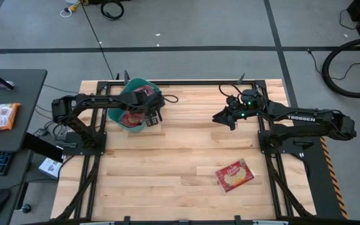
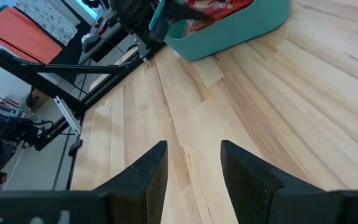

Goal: Sort popcorn bags into baskets
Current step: Adjust the red popcorn bags in the green bin

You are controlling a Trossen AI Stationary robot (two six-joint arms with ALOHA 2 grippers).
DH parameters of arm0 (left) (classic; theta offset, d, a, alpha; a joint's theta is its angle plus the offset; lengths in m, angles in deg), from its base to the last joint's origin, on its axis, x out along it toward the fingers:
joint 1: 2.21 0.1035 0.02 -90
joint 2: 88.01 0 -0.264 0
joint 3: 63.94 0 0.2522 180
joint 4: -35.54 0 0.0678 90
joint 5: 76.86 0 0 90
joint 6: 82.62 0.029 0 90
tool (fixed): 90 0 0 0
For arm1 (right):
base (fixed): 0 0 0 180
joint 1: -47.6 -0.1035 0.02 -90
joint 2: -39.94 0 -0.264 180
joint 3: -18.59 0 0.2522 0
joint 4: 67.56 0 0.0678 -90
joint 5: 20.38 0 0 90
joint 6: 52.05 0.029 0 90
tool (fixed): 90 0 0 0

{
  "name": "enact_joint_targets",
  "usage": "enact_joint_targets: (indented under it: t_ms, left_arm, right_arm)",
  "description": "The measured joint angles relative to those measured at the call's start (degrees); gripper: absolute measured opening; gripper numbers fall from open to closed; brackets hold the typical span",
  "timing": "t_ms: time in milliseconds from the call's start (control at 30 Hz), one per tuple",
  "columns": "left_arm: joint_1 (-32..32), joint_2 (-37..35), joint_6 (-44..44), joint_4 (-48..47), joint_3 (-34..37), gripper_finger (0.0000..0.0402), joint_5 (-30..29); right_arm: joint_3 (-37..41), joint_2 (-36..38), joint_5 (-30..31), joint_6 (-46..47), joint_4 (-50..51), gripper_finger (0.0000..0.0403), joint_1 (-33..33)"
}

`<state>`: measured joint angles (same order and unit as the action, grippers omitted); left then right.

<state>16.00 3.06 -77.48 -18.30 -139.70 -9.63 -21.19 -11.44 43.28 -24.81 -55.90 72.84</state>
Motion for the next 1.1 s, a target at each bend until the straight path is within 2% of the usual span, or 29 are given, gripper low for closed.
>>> enact_joint_targets:
  t_ms: [200,367,500,667,867,1100]
  left_arm:
    - [-1.22,0.00,-1.13,-4.54,1.57,0.0171,0.93]
    - [-2.11,0.00,-0.02,-10.88,1.66,0.0171,-8.20]
    - [-2.26,0.00,1.80,-11.48,1.64,0.0171,-14.23]
    - [-2.74,-0.85,2.04,-11.74,1.55,0.0171,-14.64]
    - [-1.73,-1.18,1.11,-19.15,1.59,0.0171,-12.37]
    - [-1.76,-1.18,1.60,-23.15,1.59,0.0171,-21.50]
  right_arm:
    - [0.00,0.00,0.42,0.15,-0.42,0.0154,-0.12]
    - [0.00,0.00,0.75,0.60,-0.85,0.0154,-0.15]
    - [0.00,0.00,0.78,0.91,-0.83,0.0154,-0.15]
    - [0.00,0.00,0.32,1.09,-0.83,0.0154,-0.15]
    - [0.00,0.00,0.15,1.09,-0.84,0.0154,-0.15]
    - [0.00,0.00,0.11,1.09,-1.28,0.0154,-0.15]
